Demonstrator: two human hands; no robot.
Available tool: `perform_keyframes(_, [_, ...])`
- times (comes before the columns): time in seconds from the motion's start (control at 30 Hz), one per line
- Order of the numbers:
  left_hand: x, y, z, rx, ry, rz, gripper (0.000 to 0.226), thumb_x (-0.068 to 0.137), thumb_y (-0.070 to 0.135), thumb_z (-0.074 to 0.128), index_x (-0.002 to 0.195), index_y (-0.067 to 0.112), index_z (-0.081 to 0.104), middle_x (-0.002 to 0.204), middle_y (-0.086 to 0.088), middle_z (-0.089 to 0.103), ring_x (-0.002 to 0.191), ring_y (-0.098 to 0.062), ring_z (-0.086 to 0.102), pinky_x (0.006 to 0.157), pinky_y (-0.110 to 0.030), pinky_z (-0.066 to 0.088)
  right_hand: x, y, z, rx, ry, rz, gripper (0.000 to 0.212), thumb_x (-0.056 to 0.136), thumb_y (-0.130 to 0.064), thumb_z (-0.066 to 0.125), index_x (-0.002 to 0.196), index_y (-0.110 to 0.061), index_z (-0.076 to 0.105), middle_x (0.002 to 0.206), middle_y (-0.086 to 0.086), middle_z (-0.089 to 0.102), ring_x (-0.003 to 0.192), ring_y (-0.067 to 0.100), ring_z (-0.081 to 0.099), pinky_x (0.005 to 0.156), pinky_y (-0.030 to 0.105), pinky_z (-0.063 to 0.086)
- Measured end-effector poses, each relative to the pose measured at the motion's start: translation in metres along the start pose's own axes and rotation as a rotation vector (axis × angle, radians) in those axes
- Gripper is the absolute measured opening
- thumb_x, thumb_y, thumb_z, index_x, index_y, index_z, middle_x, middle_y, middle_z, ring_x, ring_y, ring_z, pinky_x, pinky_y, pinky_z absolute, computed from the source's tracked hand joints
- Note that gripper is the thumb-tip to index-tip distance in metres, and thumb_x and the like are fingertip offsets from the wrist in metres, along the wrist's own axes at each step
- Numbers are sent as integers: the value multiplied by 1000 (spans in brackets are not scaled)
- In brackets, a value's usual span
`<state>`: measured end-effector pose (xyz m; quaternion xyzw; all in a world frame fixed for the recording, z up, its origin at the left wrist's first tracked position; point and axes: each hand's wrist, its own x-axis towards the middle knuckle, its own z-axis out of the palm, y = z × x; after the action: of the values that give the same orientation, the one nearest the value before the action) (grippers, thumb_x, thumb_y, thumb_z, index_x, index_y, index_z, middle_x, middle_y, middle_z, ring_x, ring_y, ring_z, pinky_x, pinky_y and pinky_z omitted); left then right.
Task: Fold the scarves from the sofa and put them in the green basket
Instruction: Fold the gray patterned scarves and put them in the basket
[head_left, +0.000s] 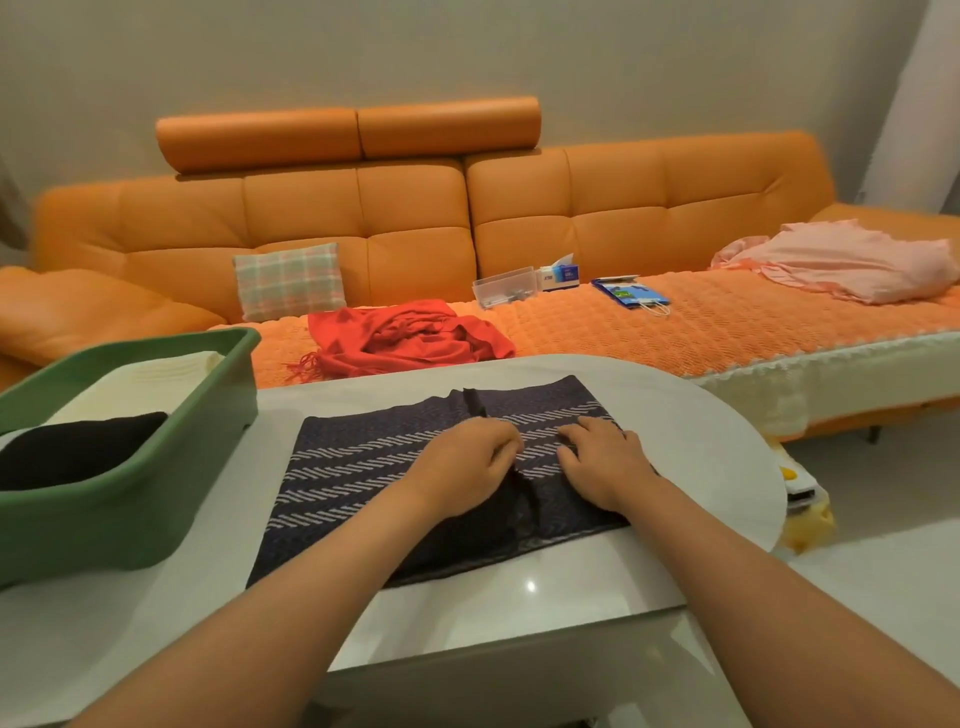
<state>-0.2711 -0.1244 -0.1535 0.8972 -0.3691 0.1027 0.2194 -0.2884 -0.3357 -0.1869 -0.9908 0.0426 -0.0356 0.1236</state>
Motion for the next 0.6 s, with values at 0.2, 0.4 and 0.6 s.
perform_keyframes(0.2, [79, -9, 30, 344, -167, 17, 39, 102, 19, 40, 137, 29, 54, 149, 2, 44, 141, -23, 29, 114, -46, 24, 5, 28, -17, 102, 15, -24, 42, 98, -20, 41, 135, -30, 59, 142, -4, 55, 128, 22, 51, 108, 42, 37])
perform_keyframes(0.4, [140, 7, 60, 375, -320, 110, 53, 97, 10, 50, 145, 31, 44, 152, 3, 41, 132, -24, 46, 102, -43, 44, 11, 44, -19, 3, 100, 60, 44, 94, -19, 43, 137, -20, 52, 133, 6, 52, 121, 27, 45, 100, 40, 41])
perform_keyframes(0.6, [176, 4, 79, 563, -365, 289, 69, 93, 7, 57, 151, 35, 32, 151, 4, 41, 127, -24, 51, 89, -37, 47, 22, 53, -21, 50, 79, 179, 40, 91, -30, 47, 129, -19, 57, 120, 6, 58, 107, 27, 56, 85, 38, 49])
